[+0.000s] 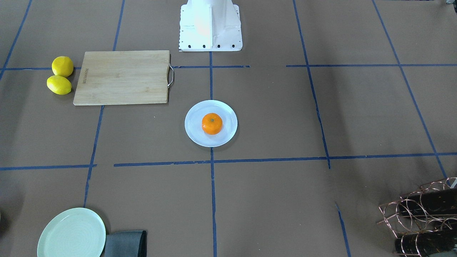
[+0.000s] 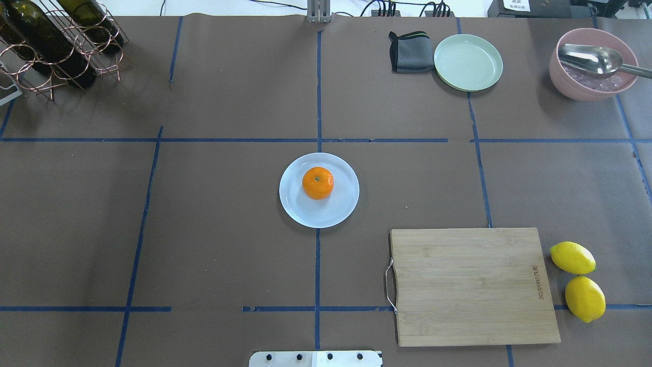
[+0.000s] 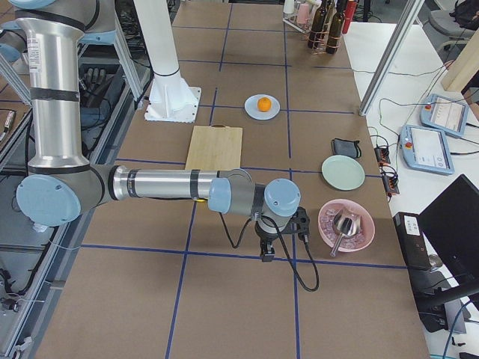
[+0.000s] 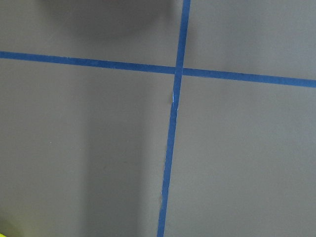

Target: Pick orange to plate

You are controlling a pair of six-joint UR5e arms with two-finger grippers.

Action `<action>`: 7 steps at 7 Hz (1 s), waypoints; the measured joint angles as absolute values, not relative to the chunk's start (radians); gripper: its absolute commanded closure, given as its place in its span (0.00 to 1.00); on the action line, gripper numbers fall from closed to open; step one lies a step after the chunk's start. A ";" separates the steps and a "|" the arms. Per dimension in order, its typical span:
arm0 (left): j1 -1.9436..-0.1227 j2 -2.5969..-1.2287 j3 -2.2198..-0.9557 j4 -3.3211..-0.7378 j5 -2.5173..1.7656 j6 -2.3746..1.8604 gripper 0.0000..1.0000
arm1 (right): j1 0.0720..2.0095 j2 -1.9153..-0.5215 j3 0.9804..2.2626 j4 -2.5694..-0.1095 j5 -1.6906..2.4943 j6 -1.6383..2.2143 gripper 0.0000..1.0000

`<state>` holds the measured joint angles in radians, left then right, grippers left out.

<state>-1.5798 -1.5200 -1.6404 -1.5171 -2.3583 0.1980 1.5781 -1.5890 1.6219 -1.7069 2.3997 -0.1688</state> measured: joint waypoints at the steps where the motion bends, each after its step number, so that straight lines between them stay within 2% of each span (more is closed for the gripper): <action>1: -1.581 -1.521 -1.641 -1.494 -2.359 0.197 0.00 | 1.583 -1.588 1.621 -1.706 2.399 -0.168 0.00; 7: -1.583 -1.527 -1.643 -1.467 -2.358 0.196 0.00 | 1.602 -1.588 1.614 -1.639 2.396 -0.071 0.00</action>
